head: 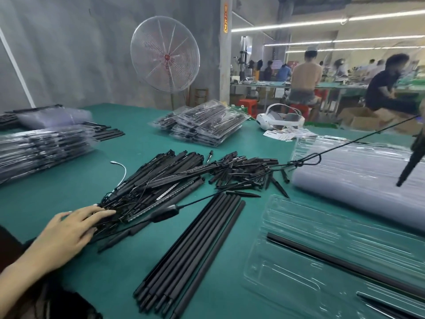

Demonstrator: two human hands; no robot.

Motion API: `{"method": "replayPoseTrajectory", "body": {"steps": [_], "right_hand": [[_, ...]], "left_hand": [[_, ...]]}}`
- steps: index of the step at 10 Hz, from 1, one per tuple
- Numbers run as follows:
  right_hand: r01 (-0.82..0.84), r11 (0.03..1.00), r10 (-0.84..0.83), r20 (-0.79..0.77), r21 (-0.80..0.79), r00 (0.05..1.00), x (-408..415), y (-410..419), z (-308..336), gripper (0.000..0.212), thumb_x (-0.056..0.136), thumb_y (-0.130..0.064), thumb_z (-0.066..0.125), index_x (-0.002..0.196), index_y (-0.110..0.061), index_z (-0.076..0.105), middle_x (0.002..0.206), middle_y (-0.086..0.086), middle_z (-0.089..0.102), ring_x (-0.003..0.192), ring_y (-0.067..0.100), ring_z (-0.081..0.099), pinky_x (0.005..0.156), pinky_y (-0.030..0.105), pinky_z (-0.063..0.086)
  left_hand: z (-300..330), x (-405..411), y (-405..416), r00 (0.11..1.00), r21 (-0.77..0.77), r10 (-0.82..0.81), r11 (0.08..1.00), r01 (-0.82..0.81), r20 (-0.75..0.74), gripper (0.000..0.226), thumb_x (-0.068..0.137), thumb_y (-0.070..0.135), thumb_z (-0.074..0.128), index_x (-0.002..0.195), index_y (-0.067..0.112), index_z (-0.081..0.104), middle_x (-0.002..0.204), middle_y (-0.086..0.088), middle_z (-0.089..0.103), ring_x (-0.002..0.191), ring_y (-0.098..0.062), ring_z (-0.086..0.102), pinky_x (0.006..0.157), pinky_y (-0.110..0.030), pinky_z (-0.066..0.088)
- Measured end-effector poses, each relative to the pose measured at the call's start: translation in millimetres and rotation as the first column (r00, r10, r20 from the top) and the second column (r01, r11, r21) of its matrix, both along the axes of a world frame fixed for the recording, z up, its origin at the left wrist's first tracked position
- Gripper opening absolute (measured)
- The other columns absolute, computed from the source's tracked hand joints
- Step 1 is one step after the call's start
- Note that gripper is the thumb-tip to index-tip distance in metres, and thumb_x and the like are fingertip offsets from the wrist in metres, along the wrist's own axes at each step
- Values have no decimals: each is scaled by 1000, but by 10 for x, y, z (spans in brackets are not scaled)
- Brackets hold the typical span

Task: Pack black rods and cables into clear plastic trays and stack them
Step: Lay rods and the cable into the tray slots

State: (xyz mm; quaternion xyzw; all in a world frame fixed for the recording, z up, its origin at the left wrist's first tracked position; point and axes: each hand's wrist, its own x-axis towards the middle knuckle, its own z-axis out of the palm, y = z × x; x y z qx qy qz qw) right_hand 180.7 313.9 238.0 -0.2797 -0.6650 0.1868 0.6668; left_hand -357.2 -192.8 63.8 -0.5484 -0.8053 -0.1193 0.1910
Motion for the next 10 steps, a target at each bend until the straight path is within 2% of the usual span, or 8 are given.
{"method": "replayPoseTrajectory", "body": {"steps": [1,2,4,6,7,8,9,10], "right_hand": [[-56,998,57,152,-13,987,-341,-475,33,25,89,-35,63,86,-10,61,60,5,57,48,19,46,45,28,31],[152,985,-171,427,76,888,-963,-1139,-128,32,88,-37,63,91,-5,65,71,18,61,58,30,52,52,33,36],[-248,959,17,846,137,533,-2014,-1864,-586,9,90,-21,60,95,-14,57,74,-7,54,62,19,56,55,33,48],[-427,888,-81,972,171,221,-2816,-2185,-1081,32,96,-42,48,114,-17,44,101,4,61,89,27,61,57,31,37],[-334,939,-57,996,77,70,-2919,-2085,-1336,46,91,-54,50,116,-15,43,108,8,57,98,28,58,64,33,40],[-165,985,47,999,-46,6,-2955,-2062,-1506,58,90,-64,39,122,-15,45,119,12,52,110,29,51,80,37,43],[-87,996,-18,999,21,38,-3088,-2236,-1534,54,96,-57,30,129,-17,45,133,13,43,124,30,38,98,48,32],[-332,942,3,985,56,173,-3393,-2661,-1541,45,99,-46,36,133,-17,43,135,10,43,124,29,38,97,47,31]], "left_hand": [[64,29,20,987,4,48,999,-49,156,50,80,10,73,114,45,60,109,14,63,90,-16,65,74,-38,45],[38,81,37,981,-55,22,998,-11,193,46,76,14,78,103,47,63,105,17,59,93,-17,63,76,-38,41],[34,232,-100,982,-68,135,990,-127,132,57,73,60,48,130,51,46,134,20,45,123,-9,43,105,-56,16],[-233,283,-296,990,78,88,992,-97,109,46,81,62,34,112,43,62,129,14,51,132,17,19,105,-55,17],[-241,259,-298,959,201,14,977,-73,284,63,89,66,27,105,23,69,119,3,59,124,-4,42,105,-44,30],[-176,288,-291,921,280,-63,959,-52,385,63,91,66,29,101,18,69,109,4,61,115,1,48,102,-16,31],[-134,298,-275,868,362,-87,926,-111,490,20,99,28,47,103,22,66,108,2,66,109,11,51,96,-7,32],[-121,303,-247,793,387,-103,905,-176,600,26,95,10,45,107,19,66,109,2,68,98,16,54,88,-4,35]]}}
